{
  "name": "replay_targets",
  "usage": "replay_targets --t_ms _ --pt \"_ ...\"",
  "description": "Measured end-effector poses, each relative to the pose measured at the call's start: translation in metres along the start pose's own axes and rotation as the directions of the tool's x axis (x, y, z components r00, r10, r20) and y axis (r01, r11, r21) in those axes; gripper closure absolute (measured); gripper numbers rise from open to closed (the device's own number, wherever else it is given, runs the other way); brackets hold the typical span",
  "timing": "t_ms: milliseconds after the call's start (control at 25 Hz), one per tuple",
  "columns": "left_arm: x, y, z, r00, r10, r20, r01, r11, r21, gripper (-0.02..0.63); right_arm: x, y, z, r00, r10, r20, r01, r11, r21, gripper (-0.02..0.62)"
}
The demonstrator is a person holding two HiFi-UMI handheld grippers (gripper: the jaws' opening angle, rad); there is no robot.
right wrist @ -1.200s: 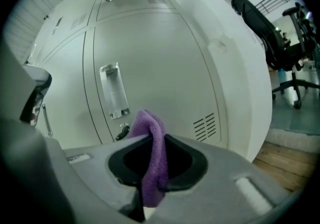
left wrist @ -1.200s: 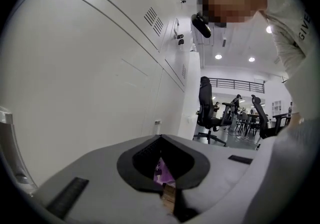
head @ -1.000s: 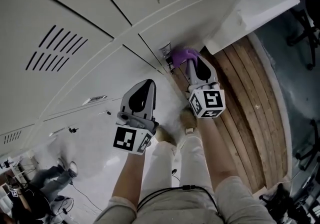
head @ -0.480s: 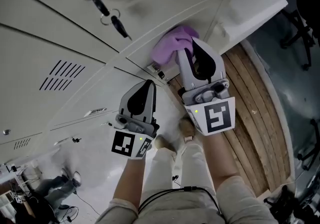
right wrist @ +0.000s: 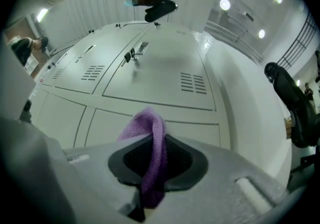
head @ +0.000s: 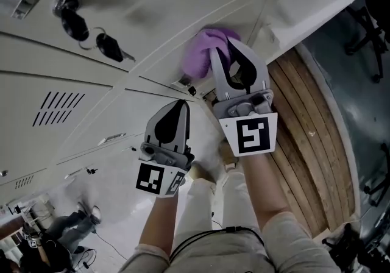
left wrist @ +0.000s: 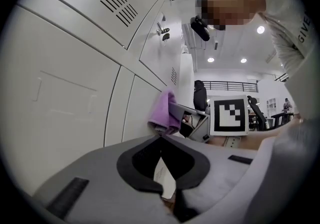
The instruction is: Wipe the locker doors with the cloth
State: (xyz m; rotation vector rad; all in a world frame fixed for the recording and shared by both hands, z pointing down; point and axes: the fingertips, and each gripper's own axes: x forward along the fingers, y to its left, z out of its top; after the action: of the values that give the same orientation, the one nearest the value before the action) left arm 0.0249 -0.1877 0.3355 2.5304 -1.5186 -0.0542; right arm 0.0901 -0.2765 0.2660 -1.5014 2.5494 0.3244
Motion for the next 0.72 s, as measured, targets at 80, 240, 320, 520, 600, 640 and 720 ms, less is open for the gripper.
replay_targets --t_ms 80,240,320,520,600,640,720 --pt "0.002 0.001 -0.006 1.0 0.007 -0.008 -0.007 1.0 -0.004 0.607 -0.003 -0.002 -0.022 0.999 0.001 -0.042 -0.001 1.0 0.01 0.543" --pt "0.002 0.004 -0.02 0.999 0.025 -0.024 -0.025 1.0 -0.014 0.607 -0.013 -0.003 -0.071 0.992 0.003 -0.128 0.004 0.999 0.052 0.543" --pt "0.005 0.006 -0.028 0.999 0.033 -0.027 -0.033 0.999 -0.016 0.607 -0.019 -0.003 -0.096 0.985 0.006 -0.172 0.008 0.997 0.08 0.543" --pt "0.013 0.01 -0.036 0.998 0.054 -0.017 -0.055 0.998 -0.021 0.607 -0.03 0.001 -0.154 0.962 0.029 -0.27 -0.002 0.995 0.1 0.543" --pt "0.016 0.011 -0.039 0.998 0.059 -0.016 -0.06 0.998 -0.021 0.607 -0.036 0.003 -0.182 0.953 0.037 -0.301 0.001 0.992 0.123 0.543" --pt "0.017 0.011 -0.042 0.998 0.061 -0.016 -0.061 0.998 -0.018 0.607 -0.039 0.004 -0.196 0.946 0.04 -0.321 0.004 0.991 0.135 0.543" --pt "0.019 0.012 -0.046 0.998 0.065 -0.017 -0.065 0.998 -0.009 0.607 -0.044 0.005 -0.222 0.932 0.046 -0.361 0.012 0.988 0.156 0.543"
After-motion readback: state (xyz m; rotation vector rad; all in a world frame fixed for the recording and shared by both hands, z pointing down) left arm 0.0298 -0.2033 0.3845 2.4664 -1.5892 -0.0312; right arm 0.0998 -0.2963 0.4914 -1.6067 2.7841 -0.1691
